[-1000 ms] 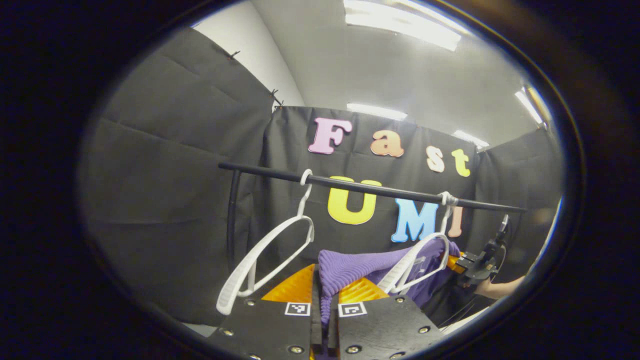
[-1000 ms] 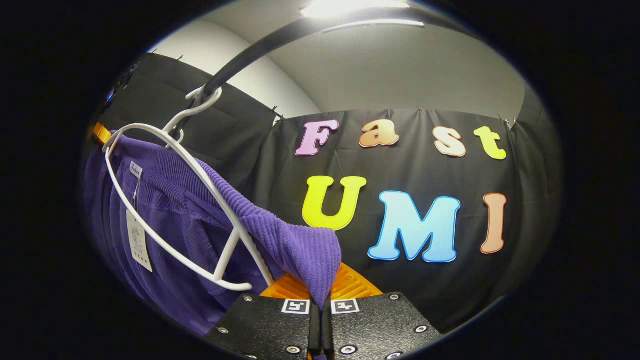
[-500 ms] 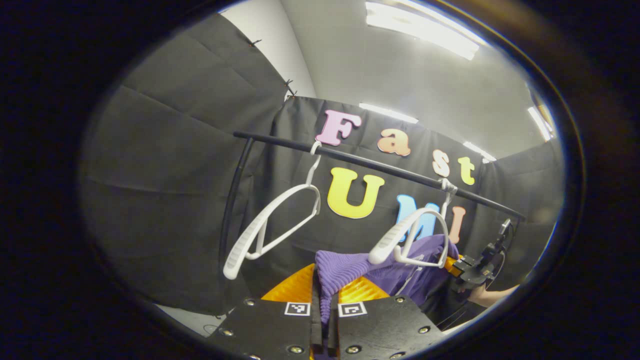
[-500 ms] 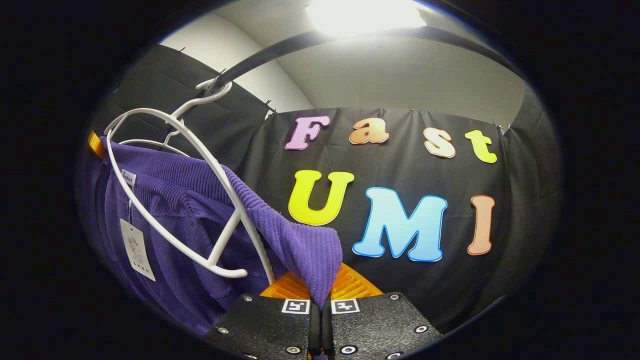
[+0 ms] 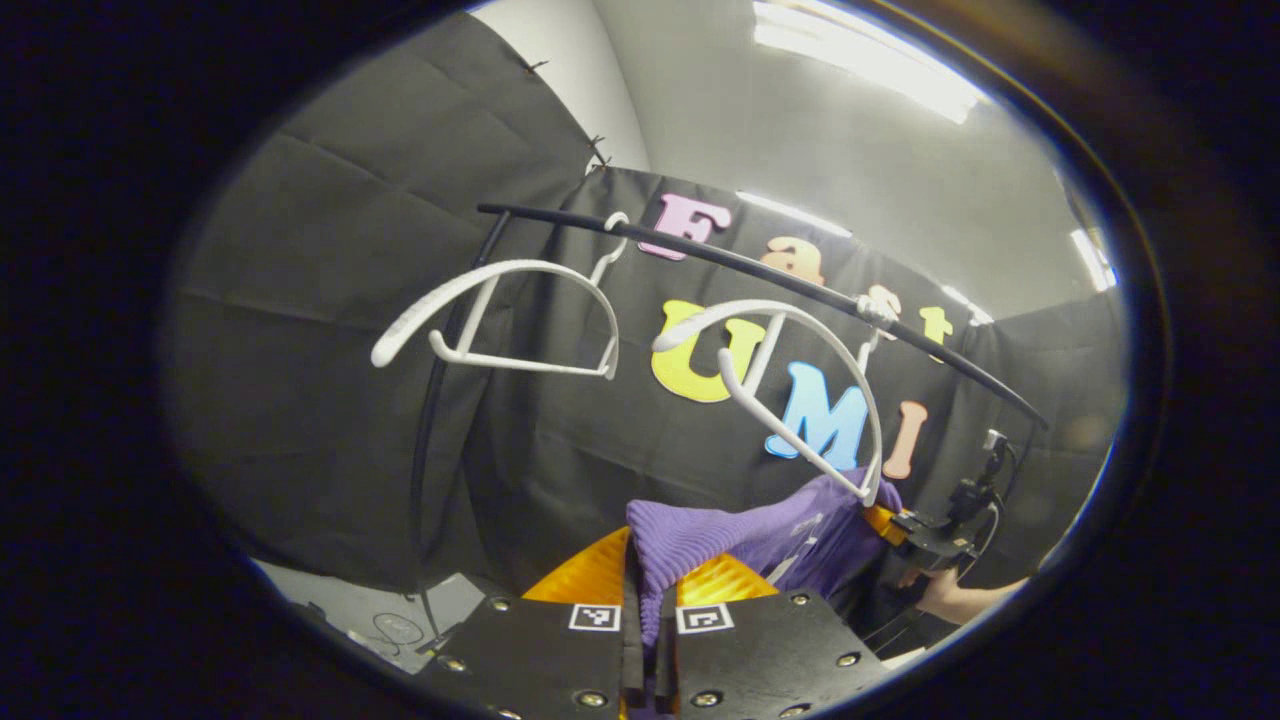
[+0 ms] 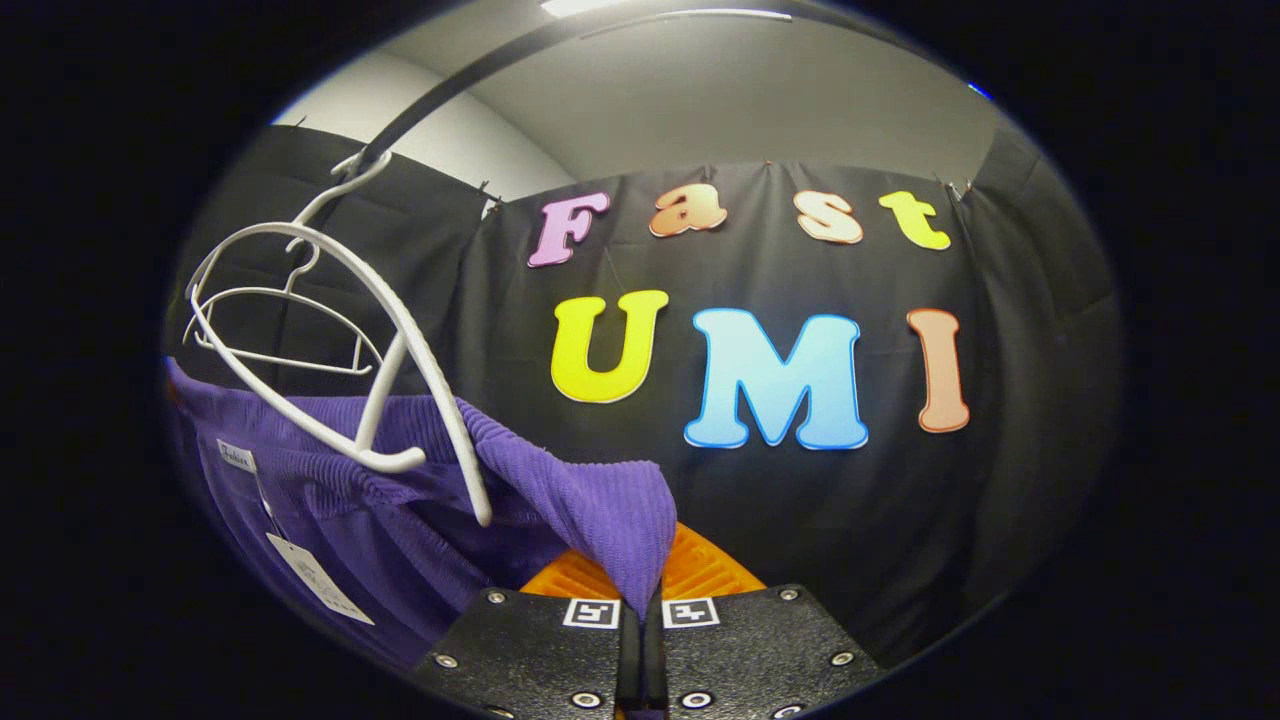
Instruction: Grasp the clothes on the hanger with both hands and then place them into the laundry hamper below.
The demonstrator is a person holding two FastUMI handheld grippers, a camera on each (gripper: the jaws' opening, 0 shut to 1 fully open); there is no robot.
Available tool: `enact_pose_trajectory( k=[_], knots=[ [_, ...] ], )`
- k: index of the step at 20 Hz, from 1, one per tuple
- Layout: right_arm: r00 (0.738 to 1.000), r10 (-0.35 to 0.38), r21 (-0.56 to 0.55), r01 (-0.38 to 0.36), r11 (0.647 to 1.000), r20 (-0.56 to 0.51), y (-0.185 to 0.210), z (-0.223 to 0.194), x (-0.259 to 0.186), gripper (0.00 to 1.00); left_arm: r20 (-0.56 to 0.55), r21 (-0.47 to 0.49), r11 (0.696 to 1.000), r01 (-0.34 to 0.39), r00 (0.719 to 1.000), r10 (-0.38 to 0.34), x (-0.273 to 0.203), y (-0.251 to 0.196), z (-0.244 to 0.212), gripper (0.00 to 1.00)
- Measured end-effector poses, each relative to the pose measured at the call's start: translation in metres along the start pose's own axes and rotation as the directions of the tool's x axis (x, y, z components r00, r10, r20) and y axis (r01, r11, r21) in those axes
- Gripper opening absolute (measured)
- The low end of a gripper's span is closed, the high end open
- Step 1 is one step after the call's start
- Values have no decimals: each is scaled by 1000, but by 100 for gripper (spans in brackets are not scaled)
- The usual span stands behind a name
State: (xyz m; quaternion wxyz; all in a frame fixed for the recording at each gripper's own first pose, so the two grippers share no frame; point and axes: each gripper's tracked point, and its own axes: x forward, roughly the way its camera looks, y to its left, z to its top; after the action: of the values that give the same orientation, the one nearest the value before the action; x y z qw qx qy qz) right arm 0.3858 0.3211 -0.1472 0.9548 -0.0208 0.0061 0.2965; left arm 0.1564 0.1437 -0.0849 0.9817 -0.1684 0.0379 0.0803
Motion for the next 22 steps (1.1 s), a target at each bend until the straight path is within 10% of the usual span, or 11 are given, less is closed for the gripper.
enact_pose_trajectory(
  k=[15, 22],
  knots=[
    [985, -48, 72, 61, 996, -168, -16, -22, -117, 2, -86, -50, 998, -48, 995, 43, -43, -14, -28, 6],
    [951, -176, 73, 201, 977, -252, 7, -15, -194, 0, -221, 3, 990, 143, 965, -139, -58, -35, -50, 12]
  ],
)
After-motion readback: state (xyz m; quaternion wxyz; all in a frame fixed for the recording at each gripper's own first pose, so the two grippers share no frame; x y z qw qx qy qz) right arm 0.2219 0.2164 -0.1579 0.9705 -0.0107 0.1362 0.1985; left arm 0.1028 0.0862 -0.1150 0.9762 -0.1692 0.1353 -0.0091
